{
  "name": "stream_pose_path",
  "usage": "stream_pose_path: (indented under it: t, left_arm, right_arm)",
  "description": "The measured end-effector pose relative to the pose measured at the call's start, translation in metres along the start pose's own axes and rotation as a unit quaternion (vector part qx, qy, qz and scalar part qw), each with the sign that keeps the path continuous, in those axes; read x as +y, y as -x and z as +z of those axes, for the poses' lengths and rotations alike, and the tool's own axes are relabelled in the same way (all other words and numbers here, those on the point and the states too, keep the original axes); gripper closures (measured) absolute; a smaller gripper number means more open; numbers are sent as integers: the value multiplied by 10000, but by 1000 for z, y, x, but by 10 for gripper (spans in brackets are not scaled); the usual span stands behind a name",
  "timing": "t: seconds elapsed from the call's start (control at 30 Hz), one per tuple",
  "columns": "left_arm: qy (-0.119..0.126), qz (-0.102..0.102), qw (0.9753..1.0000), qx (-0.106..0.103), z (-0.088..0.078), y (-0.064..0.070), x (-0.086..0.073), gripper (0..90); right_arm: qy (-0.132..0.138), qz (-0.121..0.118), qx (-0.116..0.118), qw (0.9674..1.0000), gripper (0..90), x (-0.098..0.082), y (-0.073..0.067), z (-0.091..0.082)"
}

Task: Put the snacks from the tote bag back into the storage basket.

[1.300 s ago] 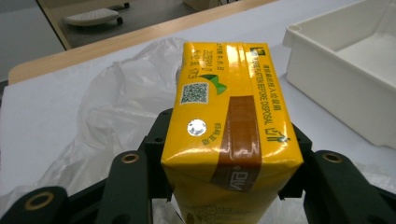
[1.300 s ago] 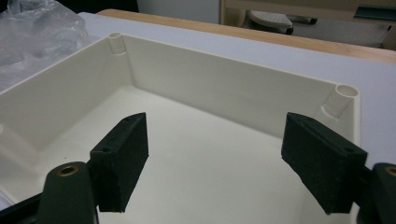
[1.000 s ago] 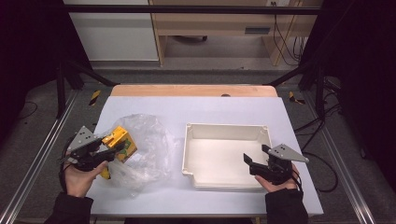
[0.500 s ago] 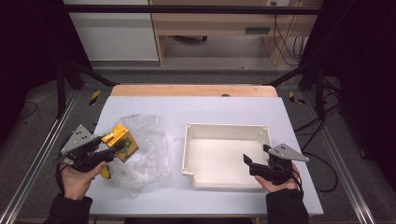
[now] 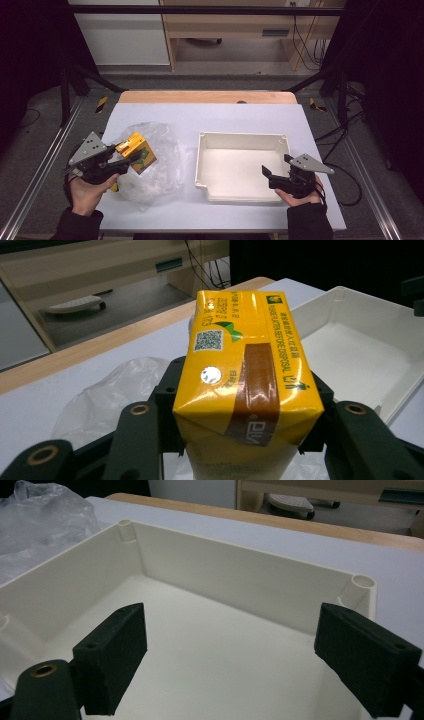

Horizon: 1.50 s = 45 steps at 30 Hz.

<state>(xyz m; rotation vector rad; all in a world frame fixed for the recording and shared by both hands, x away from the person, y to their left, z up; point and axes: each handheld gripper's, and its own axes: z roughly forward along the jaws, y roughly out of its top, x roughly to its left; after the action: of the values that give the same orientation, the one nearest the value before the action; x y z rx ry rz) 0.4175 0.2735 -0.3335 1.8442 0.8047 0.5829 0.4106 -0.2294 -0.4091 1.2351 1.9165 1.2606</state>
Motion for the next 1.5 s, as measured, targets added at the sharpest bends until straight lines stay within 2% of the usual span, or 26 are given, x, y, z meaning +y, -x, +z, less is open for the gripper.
stream_pose_path:
  t: [0.13, 0.43, 0.7, 1.2, 1.5]
  left_arm:
    - [4, 137, 9999, -104, 6, 6, 7, 510]
    - [54, 250, 9989, -384, 26, 19, 21, 509]
    - [123, 388, 9976, -567, 37, 30, 35, 510]
    - [264, 624, 9922, -1049, 57, 56, 60, 509]
    - [176, 779, 9883, -1303, 77, 72, 65, 510]
  right_arm:
    - [49, -5, 4, 10000, 138, 0, 1, -2]
    - [90, -32, 43, 9999, 133, 0, 2, -5]
    - [113, -60, 37, 9999, 131, -1, 4, -6]
    - [116, -95, 55, 9999, 131, -2, 3, -6]
    - [141, -134, 51, 9998, 131, -1, 3, -6]
